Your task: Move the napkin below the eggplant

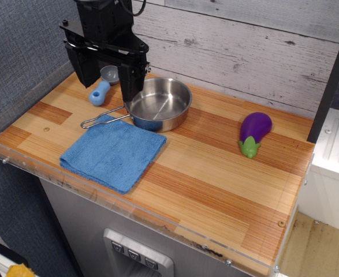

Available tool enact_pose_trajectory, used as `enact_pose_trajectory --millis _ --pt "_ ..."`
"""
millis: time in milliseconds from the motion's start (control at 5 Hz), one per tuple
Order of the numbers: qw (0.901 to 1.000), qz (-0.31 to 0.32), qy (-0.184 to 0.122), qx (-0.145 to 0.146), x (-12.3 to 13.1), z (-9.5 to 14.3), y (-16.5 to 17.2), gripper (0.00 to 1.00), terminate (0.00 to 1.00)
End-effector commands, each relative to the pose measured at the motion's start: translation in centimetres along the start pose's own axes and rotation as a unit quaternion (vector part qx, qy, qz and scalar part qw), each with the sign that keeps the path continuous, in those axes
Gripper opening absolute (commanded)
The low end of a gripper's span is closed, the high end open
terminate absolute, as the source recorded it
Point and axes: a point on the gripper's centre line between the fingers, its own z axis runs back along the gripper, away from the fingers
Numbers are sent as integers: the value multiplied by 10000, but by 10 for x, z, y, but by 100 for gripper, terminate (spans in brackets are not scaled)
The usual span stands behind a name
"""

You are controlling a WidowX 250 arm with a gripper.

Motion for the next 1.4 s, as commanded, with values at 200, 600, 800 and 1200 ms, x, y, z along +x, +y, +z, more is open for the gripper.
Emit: enact_pose_trajectory --millis 200,600,800,1200 --pt "10000 -19 -34 -31 -10 -13 8 100 0" --pt "9999 -143 -7 -14 -19 -36 20 100 0" --pt "9999 -152 -12 -22 -23 -53 24 100 0" --pt "9994 -262 203 83 -34 -82 16 100 0"
